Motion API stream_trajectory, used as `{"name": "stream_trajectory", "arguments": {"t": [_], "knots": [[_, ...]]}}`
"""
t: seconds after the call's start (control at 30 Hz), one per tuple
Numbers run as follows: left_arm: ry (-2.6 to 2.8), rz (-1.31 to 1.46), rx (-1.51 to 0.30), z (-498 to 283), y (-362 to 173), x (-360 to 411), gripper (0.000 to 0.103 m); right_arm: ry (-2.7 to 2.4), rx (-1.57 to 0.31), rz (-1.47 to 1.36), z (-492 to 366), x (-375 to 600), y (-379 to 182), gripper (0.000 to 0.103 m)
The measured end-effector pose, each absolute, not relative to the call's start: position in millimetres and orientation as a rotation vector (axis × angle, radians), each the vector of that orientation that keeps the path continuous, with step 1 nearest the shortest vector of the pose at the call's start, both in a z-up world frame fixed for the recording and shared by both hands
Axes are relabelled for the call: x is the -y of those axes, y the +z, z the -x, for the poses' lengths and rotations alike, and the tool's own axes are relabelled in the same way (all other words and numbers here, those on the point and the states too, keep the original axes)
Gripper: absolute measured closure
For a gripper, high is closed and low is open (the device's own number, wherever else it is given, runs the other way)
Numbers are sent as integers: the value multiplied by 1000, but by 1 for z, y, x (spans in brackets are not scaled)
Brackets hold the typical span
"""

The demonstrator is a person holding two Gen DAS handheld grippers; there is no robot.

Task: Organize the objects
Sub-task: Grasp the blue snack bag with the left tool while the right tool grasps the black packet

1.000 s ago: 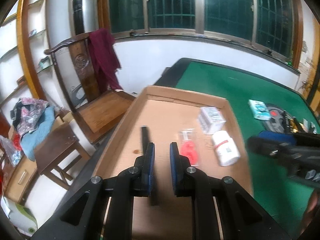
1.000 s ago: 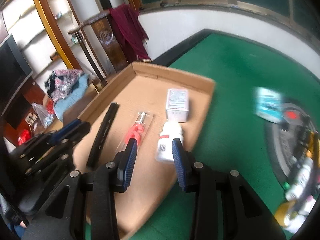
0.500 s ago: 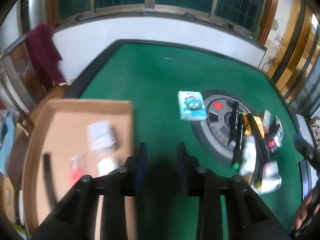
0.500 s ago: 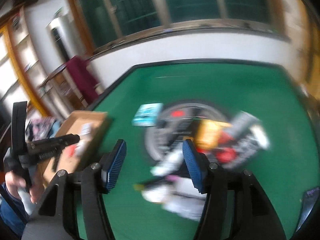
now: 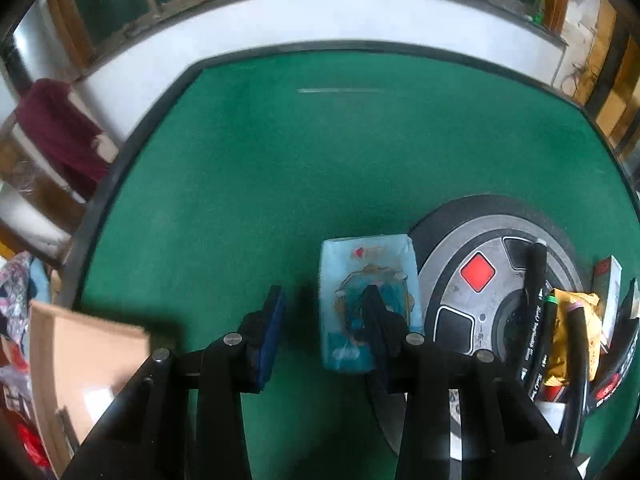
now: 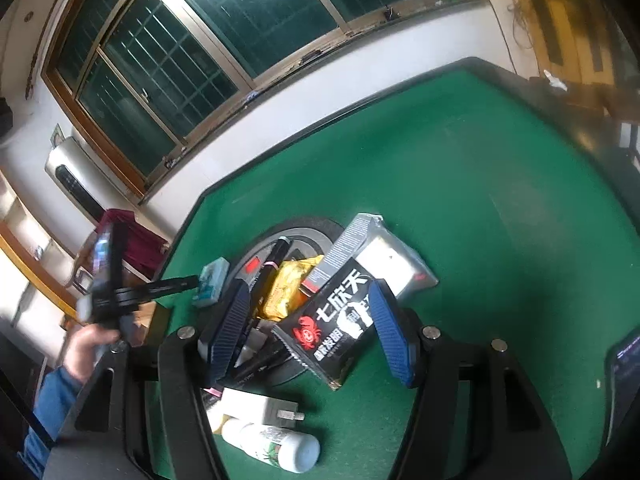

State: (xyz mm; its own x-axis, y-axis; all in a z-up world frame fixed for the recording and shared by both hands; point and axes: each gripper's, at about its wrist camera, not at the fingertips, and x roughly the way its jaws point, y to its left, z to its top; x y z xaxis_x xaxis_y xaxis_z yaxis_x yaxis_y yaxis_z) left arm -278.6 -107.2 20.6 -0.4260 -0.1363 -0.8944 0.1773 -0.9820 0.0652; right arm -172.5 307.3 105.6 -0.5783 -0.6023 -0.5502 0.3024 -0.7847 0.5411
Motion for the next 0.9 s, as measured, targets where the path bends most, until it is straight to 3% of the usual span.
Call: {"name": "stream_trajectory", "arguments": {"t": [0.3, 0.53, 0.6, 0.67, 0.73, 0.77, 0.87, 0.9], "knots": [[-2588, -1586, -397, 281, 27, 125, 68, -2299, 609, -1041, 176, -319, 96, 42], [-2557, -1611, -190, 297, 13, 102, 61, -2371, 635, -1034, 177, -331, 96, 42], [-2567, -1578, -154, 298, 12, 99, 52, -2396, 671, -1039, 180, -340, 96, 42], [-2568, -1595, -160, 300, 6, 95, 49, -2414, 714, -1049, 182, -351, 95, 42], [-2568, -1557, -104, 299, 4, 87, 34, -2434, 732, -1065, 185, -358, 94, 42], [-2564, -1530, -85, 299, 4, 85, 33, -2443, 738, -1080, 187, -360, 93, 42], [-2570, -1517, -186, 296, 4, 92, 43, -2447, 744, -1131, 190, -361, 87, 42], [-2587, -1504, -171, 295, 6, 90, 58, -2431, 736, -1154, 192, -359, 84, 42]]}}
